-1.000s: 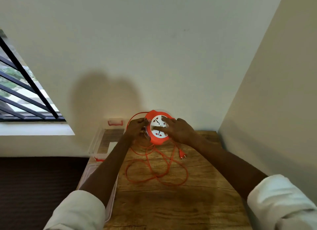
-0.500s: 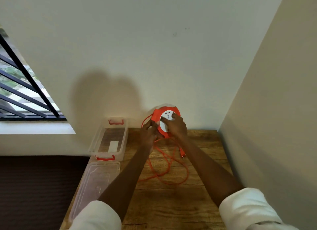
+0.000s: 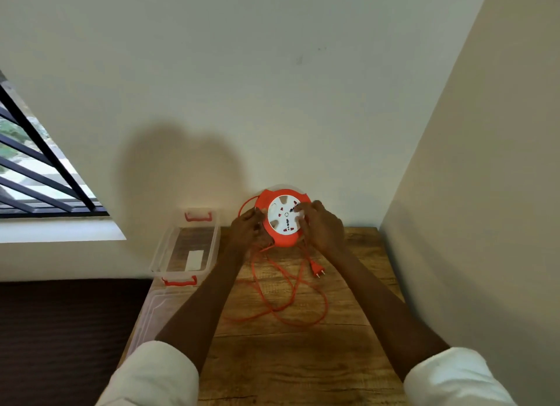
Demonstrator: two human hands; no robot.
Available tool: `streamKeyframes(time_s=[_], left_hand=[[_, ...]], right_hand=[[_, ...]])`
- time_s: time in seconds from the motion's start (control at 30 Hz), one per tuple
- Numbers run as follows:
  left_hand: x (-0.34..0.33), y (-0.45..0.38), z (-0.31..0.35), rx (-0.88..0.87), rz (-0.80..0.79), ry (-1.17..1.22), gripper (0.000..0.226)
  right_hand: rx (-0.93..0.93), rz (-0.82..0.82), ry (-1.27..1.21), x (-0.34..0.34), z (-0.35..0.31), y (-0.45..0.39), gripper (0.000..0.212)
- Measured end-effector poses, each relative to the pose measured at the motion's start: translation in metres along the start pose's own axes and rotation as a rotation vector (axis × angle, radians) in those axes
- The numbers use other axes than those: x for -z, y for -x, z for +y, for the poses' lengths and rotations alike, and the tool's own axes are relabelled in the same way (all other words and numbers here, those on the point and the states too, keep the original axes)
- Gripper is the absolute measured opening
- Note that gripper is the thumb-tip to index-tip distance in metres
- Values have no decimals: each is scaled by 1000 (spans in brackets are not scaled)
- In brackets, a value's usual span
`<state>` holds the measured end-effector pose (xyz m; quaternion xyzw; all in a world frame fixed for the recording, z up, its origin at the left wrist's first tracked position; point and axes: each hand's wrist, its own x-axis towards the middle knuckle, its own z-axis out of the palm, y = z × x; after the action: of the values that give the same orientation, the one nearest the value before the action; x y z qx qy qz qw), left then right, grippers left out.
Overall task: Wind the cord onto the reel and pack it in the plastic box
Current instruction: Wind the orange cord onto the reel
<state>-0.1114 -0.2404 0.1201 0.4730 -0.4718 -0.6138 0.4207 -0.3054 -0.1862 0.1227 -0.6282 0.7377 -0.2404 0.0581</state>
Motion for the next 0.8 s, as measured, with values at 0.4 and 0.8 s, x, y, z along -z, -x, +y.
streamKeyframes(time_s=[0.4,0.8], left_hand=[[6,-29,14,-34,-137,-380,39],[-22,6,-1,-28,-35,-65,35]], right_hand=[[691,-221,646,14,-4,-10,78],[-88,-58,77,7,-28,-12,69]])
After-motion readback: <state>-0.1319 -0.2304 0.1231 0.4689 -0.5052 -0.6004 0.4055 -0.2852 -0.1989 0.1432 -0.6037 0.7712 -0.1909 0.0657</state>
